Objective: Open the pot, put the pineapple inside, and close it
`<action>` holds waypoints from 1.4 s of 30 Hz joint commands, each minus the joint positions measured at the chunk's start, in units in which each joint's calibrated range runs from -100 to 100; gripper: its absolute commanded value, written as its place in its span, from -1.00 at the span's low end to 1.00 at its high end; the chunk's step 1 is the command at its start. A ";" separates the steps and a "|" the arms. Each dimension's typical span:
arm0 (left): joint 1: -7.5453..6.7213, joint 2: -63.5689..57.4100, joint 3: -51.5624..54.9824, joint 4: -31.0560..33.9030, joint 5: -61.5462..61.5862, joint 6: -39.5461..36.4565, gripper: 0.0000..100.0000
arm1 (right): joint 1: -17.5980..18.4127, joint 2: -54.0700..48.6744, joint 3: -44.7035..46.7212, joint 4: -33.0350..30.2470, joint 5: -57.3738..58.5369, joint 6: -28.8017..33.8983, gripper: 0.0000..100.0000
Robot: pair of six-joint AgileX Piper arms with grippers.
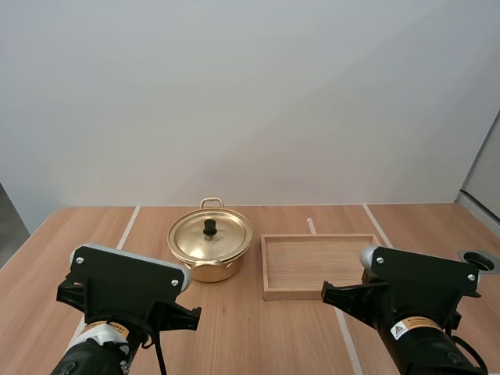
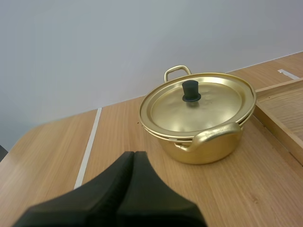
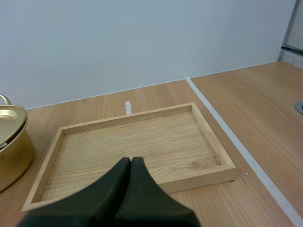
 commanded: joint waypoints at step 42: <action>-0.07 -0.35 0.75 0.07 -2.28 -1.53 -1.00 | 7.32 -0.52 0.00 -9.61 -0.48 7.41 -1.00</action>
